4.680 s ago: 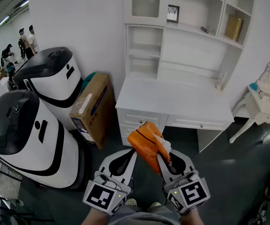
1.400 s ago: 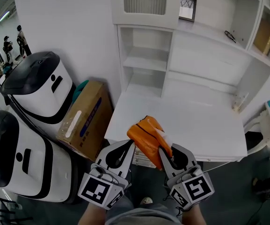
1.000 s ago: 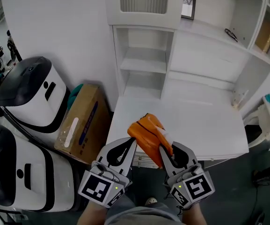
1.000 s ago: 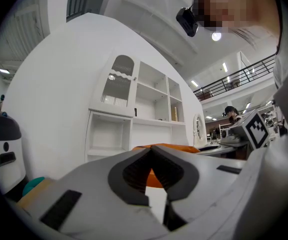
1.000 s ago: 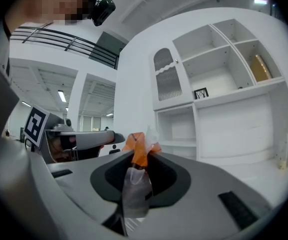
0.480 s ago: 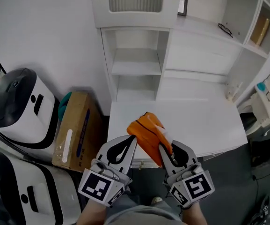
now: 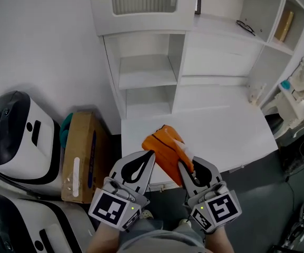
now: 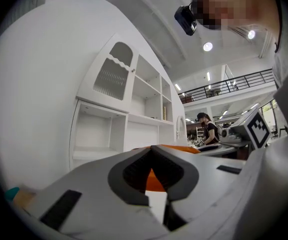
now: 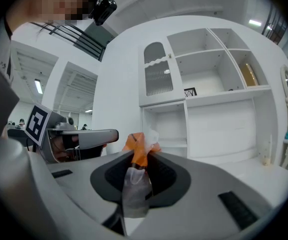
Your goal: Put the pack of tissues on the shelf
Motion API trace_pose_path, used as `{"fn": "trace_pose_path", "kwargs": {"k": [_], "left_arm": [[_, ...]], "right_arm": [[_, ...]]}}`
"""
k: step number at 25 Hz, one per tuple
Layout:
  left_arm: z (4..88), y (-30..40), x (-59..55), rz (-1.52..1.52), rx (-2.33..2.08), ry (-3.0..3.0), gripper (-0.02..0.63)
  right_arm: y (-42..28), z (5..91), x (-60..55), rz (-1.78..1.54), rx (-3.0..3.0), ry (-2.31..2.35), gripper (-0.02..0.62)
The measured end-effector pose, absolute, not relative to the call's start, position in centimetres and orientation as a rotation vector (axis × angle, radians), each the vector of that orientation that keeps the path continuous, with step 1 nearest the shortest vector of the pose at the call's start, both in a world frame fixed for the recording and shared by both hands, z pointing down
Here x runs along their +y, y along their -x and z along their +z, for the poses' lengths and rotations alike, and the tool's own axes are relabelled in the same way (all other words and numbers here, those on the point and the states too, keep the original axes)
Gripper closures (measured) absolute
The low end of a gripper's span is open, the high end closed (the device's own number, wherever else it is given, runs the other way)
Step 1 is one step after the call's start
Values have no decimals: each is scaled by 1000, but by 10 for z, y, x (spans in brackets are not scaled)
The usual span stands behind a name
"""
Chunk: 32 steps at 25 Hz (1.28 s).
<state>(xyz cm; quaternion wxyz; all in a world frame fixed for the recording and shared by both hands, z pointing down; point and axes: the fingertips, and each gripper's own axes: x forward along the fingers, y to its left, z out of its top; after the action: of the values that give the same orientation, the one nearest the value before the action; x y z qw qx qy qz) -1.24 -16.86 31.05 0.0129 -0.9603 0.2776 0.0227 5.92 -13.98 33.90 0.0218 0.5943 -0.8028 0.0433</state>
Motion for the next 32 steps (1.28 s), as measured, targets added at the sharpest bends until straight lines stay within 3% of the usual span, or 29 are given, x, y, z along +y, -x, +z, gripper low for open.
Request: {"fn": "trace_pose_path", "kwargs": {"k": [15,32], "left_arm": [[315,34,-186,96,716,3036,580],[316,23,-226,96,798,3032,580]], "right_arm": [[-32,344,-146,130,-2391,-1969,517],[-48,342,-190,123,-2415,-1908,517]]}}
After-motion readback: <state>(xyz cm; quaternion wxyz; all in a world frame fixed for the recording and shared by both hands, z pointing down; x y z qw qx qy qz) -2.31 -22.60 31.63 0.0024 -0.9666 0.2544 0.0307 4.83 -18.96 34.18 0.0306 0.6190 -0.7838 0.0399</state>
